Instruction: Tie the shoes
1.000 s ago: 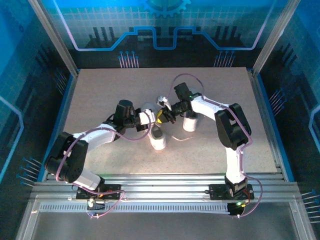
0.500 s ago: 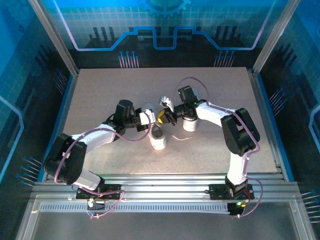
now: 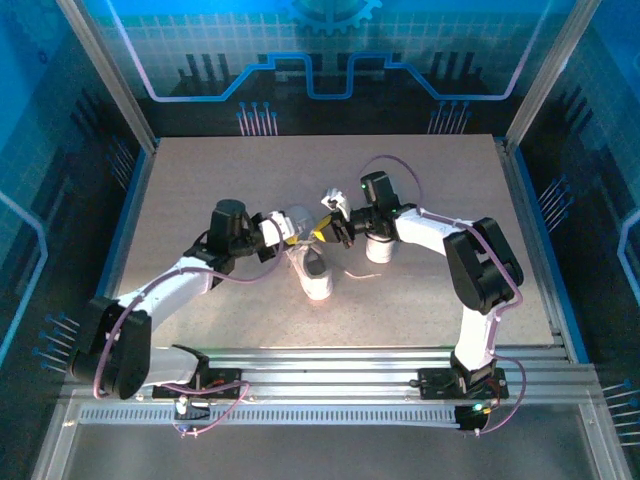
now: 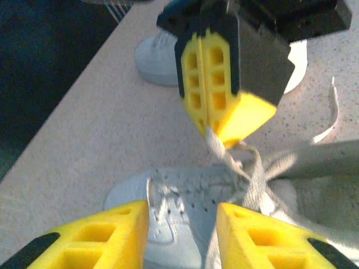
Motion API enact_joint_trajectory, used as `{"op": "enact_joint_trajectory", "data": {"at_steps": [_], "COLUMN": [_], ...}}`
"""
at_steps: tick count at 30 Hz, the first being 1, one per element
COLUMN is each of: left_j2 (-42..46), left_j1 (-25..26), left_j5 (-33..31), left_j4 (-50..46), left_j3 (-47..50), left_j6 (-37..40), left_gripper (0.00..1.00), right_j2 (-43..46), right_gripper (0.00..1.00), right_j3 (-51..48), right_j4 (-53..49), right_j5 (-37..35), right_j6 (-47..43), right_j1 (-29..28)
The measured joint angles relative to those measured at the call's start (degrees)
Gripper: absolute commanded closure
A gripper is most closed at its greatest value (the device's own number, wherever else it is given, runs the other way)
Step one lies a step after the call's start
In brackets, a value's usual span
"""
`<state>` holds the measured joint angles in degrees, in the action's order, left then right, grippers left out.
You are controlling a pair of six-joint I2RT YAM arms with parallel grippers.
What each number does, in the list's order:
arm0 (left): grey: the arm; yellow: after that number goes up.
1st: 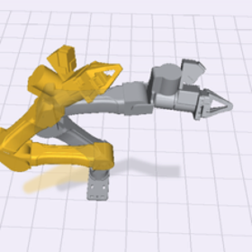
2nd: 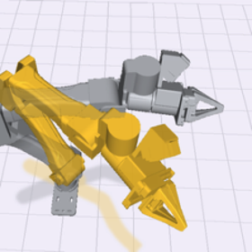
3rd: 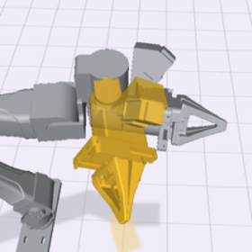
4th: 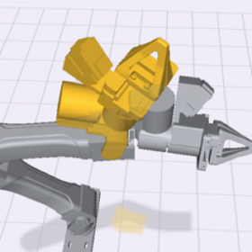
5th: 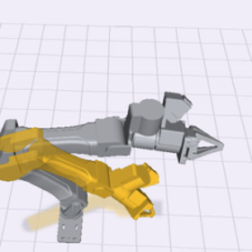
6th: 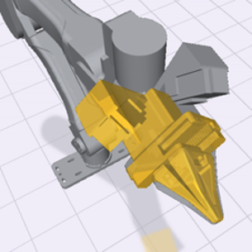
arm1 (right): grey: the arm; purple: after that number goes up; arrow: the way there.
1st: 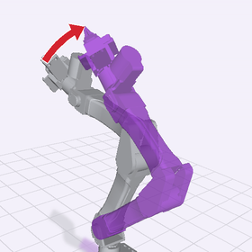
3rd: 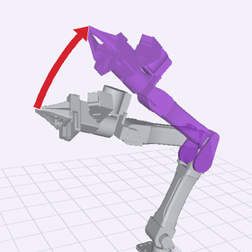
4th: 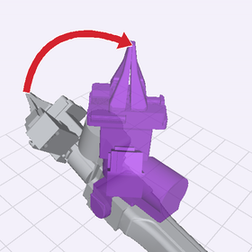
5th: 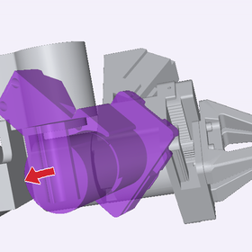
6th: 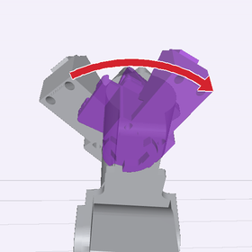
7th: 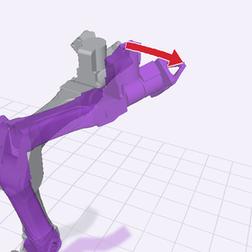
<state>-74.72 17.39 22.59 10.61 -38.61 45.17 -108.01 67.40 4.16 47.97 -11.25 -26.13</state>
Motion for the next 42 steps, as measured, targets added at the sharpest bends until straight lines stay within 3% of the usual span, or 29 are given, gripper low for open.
{"op": "enact_joint_trajectory", "data": {"at_steps": [11,15,20,29,32,36,37,42], "left_j2": [1.97,-2.29,-7.63,-14.84,-16.68,-16.94,-16.63,-8.63], "left_j1": [1.46,1.55,2.16,3.32,3.32,3.32,3.37,3.37], "left_j5": [-3.30,-3.34,-4.83,-8.24,-9.46,-10.40,-10.47,-10.82], "left_j4": [-11.80,-14.29,-14.80,-12.87,-11.34,-9.70,-9.18,-8.46], "left_j3": [2.40,1.42,0.07,-2.10,-2.45,-2.54,-2.47,-0.13], "left_j6": [-2.93,-2.34,0.09,2.82,3.19,3.08,3.08,1.99], "left_gripper": [0.61,0.59,0.48,0.44,0.58,0.96,1.00,1.00], "right_j2": [0.02,0.02,0.02,0.00,-0.02,-0.04,-0.04,-0.04], "right_gripper": [0.97,0.96,0.96,0.96,0.96,0.95,0.95,0.94], "right_j3": [0.00,0.20,0.24,1.55,2.47,3.74,4.07,5.25], "right_j4": [0.37,0.46,0.63,0.50,-0.13,-1.51,-2.01,-5.01], "right_j5": [-1.46,-1.51,-1.99,-2.60,-2.58,-2.60,-2.64,-3.96], "right_j6": [3.43,5.14,7.02,9.64,9.99,10.43,10.47,10.69], "right_j1": [0.11,0.15,0.28,0.26,0.26,0.20,0.15,-0.04]}}
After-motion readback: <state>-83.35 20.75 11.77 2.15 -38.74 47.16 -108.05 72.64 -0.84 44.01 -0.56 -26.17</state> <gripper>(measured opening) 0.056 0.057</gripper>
